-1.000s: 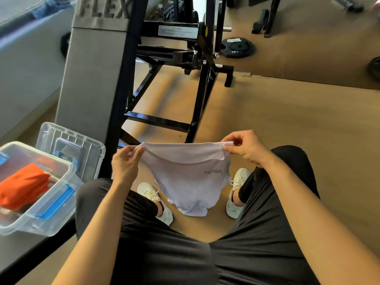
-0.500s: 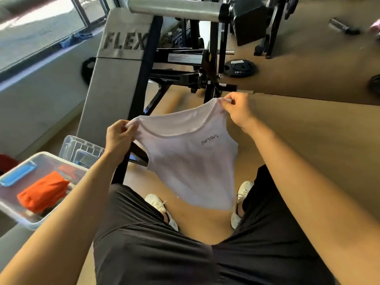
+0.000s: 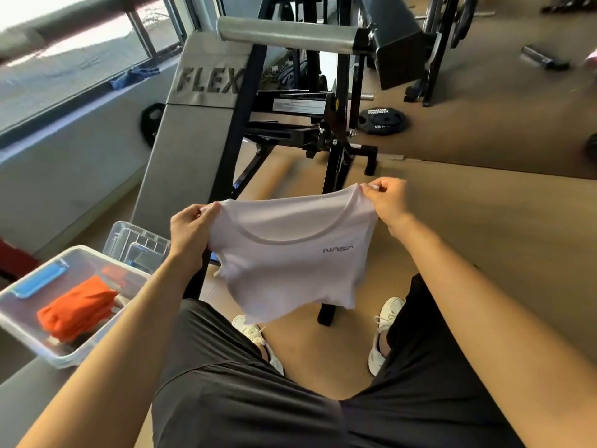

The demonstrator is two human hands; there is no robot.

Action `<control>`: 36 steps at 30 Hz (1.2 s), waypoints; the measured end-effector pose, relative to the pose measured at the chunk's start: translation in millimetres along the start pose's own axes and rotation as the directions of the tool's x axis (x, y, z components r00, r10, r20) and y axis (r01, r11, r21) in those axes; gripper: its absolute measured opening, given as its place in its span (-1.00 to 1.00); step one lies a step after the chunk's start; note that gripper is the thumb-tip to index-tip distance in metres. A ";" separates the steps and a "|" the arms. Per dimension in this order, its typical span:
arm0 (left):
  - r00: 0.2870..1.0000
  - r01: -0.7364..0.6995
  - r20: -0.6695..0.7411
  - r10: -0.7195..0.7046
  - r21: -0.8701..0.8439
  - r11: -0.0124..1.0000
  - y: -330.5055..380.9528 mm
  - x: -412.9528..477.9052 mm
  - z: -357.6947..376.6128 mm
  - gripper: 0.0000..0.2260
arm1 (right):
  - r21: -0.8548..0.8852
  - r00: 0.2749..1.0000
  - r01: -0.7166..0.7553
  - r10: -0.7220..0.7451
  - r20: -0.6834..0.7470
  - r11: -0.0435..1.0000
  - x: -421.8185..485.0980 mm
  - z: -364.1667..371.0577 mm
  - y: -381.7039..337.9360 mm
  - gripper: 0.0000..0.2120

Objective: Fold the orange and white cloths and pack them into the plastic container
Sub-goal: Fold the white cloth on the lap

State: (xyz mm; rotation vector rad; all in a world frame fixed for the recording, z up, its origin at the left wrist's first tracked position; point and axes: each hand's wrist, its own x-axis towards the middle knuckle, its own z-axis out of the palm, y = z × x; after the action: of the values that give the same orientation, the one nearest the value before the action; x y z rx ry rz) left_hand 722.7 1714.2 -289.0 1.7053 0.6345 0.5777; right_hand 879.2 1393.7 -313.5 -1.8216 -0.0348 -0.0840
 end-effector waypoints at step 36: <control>0.857 0.456 0.386 -0.341 -0.260 0.851 -19.8 -177.7 77.3 -0.76 | 0.009 0.927 0.111 -0.107 0.359 0.994 -184.5 32.6 30.7 -0.51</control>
State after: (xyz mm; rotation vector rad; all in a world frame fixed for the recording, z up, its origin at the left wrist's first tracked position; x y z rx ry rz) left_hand 642.7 1542.1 -332.7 1.2446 0.5900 0.0853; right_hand 698.6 1421.4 -365.3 -1.8249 -0.3956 0.1726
